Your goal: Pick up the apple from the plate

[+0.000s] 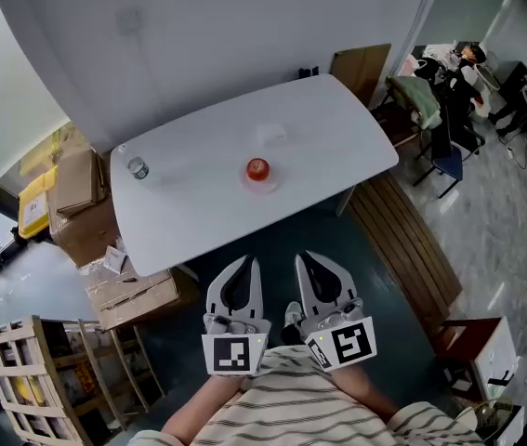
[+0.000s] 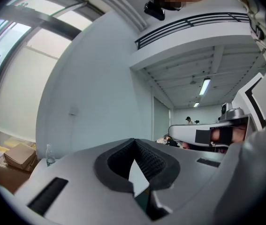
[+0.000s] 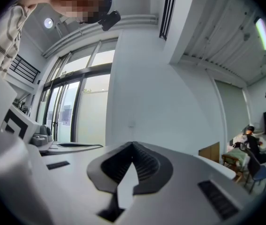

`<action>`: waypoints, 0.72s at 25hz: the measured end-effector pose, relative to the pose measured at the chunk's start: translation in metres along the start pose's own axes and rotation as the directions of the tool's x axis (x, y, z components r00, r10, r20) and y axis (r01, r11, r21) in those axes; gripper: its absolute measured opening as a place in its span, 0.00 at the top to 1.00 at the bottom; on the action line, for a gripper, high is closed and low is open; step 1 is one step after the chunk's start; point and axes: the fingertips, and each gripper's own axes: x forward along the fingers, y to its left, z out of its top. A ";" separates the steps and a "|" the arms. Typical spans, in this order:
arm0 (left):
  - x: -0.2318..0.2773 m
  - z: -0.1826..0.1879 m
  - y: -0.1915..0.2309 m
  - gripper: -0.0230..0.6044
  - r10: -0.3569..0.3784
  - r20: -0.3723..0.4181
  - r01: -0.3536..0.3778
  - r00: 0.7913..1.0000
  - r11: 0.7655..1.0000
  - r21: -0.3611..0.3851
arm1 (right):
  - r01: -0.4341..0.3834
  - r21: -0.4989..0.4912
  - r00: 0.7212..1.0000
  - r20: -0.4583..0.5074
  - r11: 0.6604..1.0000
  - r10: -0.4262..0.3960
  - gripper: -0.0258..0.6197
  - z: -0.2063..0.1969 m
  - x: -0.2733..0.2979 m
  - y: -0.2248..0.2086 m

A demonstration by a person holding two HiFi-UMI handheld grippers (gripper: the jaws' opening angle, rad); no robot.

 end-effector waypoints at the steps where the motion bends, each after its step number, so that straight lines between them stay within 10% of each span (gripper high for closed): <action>1: 0.008 -0.003 0.002 0.96 0.005 -0.001 -0.005 1.000 1.000 -0.005 | -0.002 0.003 1.000 -0.001 1.000 0.002 0.94 -0.003 0.006 -0.005; 18: 0.159 -0.039 0.021 0.96 0.144 -0.048 -0.141 0.988 0.989 0.047 | -0.124 0.045 0.992 -0.029 0.991 0.125 0.94 -0.034 0.118 -0.131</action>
